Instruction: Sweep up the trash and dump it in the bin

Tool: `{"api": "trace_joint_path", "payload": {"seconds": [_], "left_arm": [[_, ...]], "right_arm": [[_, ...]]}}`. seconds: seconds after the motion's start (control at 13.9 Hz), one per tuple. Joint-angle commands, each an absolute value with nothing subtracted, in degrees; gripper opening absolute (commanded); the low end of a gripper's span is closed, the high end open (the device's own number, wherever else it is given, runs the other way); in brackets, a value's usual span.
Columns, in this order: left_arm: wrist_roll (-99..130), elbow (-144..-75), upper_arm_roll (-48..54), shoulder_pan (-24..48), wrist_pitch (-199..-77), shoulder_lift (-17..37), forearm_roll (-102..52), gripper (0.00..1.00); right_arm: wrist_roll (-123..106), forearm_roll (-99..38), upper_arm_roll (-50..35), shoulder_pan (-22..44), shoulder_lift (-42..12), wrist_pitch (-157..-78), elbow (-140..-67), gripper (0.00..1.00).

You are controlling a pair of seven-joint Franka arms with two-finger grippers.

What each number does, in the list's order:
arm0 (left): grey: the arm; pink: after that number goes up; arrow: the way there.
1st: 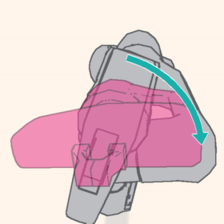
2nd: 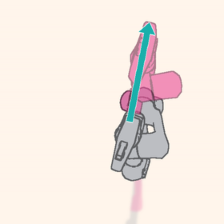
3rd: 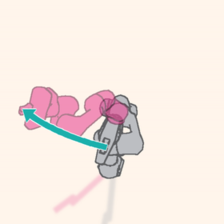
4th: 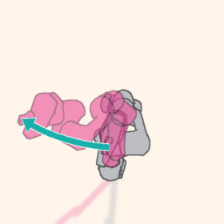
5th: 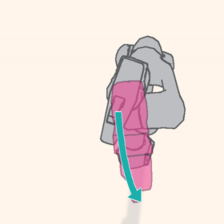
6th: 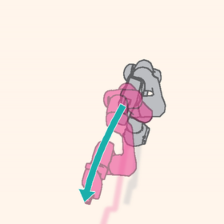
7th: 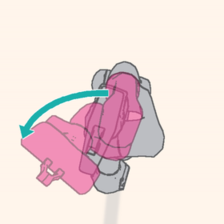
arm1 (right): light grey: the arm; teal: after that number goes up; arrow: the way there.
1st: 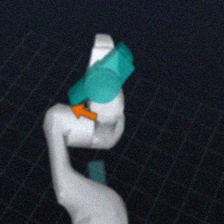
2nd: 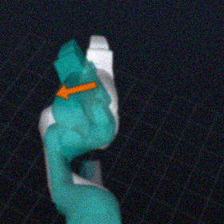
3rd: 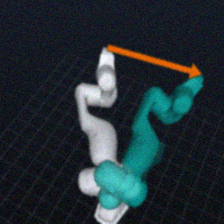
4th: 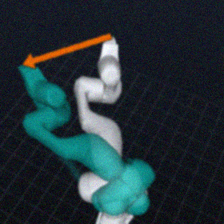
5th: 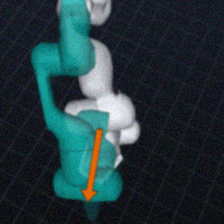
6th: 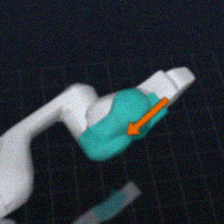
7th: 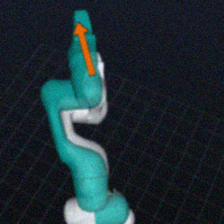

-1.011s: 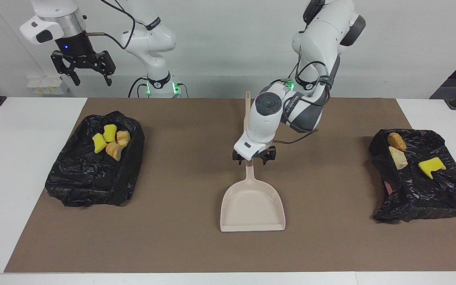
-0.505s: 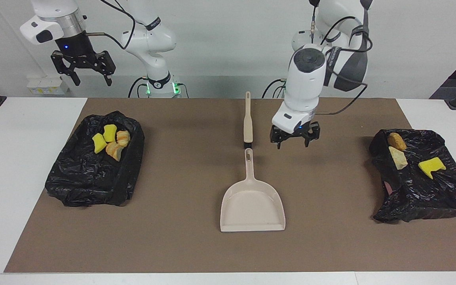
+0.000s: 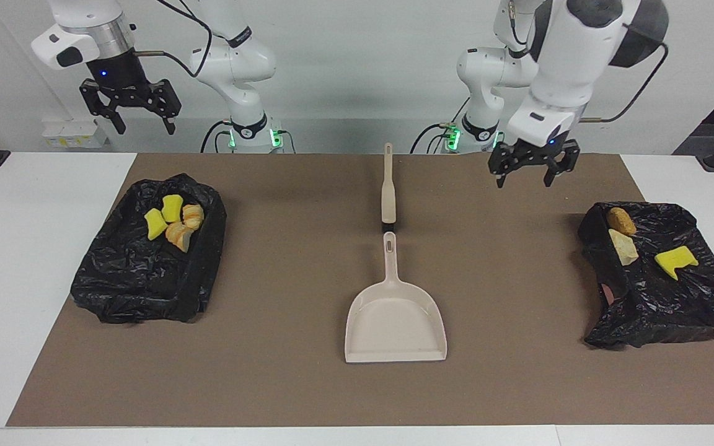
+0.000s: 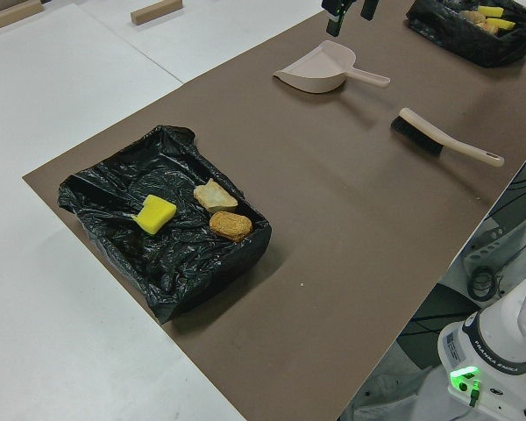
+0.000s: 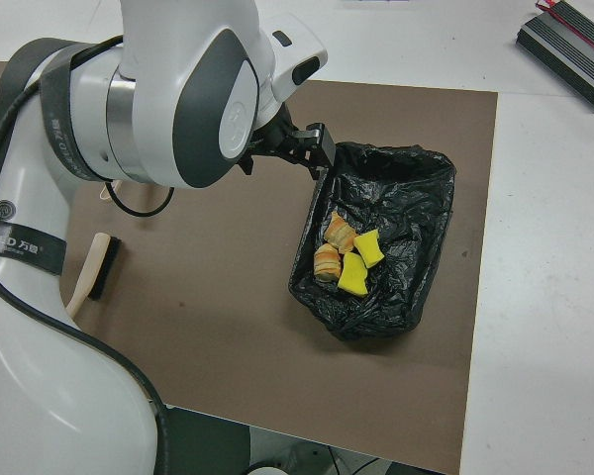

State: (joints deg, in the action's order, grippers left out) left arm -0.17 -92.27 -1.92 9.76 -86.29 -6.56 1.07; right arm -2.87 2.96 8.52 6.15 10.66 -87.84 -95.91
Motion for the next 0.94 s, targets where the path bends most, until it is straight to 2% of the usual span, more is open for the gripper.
{"api": "trace_joint_path", "payload": {"seconds": [0.0,0.36,0.87], "left_arm": [[-6.74,-88.43,-3.42,8.27,-82.71,-5.98,0.87,1.00],[-9.40,-82.28,-4.30,6.24,-78.49,-2.73,0.44,1.00],[-9.32,-81.74,-3.43,6.50,-77.34,-2.55,0.09,1.00]], "right_arm": [[-4.04,2.81,8.26,5.80,11.34,-87.19,-96.42,1.00],[-4.04,2.81,8.26,5.80,11.34,-87.19,-96.42,1.00],[-4.04,2.81,8.26,5.80,11.34,-87.19,-96.42,1.00]]}}
